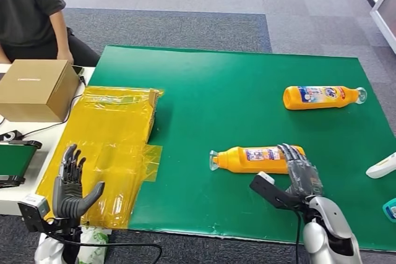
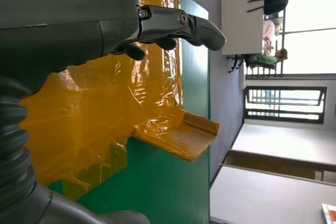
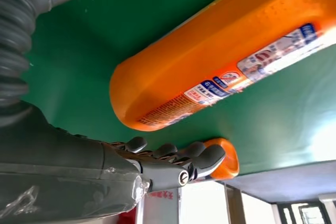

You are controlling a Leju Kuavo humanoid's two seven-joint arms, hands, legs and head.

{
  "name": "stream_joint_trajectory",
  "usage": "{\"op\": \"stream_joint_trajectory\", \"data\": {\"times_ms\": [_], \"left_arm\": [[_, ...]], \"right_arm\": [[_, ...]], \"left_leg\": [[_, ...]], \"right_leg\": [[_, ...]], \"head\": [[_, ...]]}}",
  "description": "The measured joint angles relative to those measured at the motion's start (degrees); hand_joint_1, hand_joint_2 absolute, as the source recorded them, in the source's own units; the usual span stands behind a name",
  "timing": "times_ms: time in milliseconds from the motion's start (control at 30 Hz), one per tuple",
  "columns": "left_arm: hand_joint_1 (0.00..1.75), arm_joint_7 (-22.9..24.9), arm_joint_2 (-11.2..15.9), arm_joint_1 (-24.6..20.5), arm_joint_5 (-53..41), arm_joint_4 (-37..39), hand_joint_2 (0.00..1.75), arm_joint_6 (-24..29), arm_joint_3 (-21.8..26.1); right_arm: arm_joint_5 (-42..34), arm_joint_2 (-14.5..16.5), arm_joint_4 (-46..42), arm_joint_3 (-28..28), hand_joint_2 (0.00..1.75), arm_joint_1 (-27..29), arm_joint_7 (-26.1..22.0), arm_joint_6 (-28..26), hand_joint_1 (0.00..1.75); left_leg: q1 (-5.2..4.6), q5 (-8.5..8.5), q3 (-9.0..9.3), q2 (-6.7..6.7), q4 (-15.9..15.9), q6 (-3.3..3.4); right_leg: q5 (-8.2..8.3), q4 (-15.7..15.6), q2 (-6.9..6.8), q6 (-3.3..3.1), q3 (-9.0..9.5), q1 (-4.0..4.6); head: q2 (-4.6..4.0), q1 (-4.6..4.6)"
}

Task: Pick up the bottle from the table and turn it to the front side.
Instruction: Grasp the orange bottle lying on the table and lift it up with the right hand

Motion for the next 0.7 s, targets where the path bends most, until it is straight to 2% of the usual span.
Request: {"op": "stream_joint_trajectory", "data": {"times_ms": [300,433,667,700], "left_arm": [[0.00,0.0,1.9,-2.0,1.9,2.9,1.75,2.2,-3.9],[0.00,0.0,2.6,-2.2,2.3,3.8,1.75,2.5,-5.0],[0.00,0.0,3.1,-2.5,2.5,4.8,1.75,2.7,-6.0],[0.00,0.0,3.2,-2.5,2.5,4.8,1.75,2.8,-6.2]], "right_arm": [[7.2,-2.1,21.6,0.1,1.75,-14.8,1.6,0.5,0.00],[8.0,-2.2,27.8,0.2,1.75,-18.0,1.6,0.0,0.00],[9.2,-2.2,32.7,0.9,1.75,-21.2,1.5,-0.7,0.02],[9.7,-2.2,33.3,1.2,1.75,-21.6,1.6,-1.0,0.45]], "left_leg": [[-0.04,0.23,-0.03,0.00,0.0,0.12],[-0.04,0.23,-0.03,0.00,0.0,0.11],[-0.04,0.21,-0.01,0.00,0.0,0.11],[-0.04,0.21,0.00,0.00,0.0,0.10]], "right_leg": [[0.23,0.0,-0.01,0.14,0.00,-0.05],[0.23,0.0,0.00,0.13,0.00,-0.05],[0.23,0.0,0.00,0.12,0.01,-0.04],[0.24,0.0,0.00,0.11,0.01,-0.04]], "head": [[0.02,0.01],[0.01,0.00],[0.01,0.01],[0.01,0.01]]}}
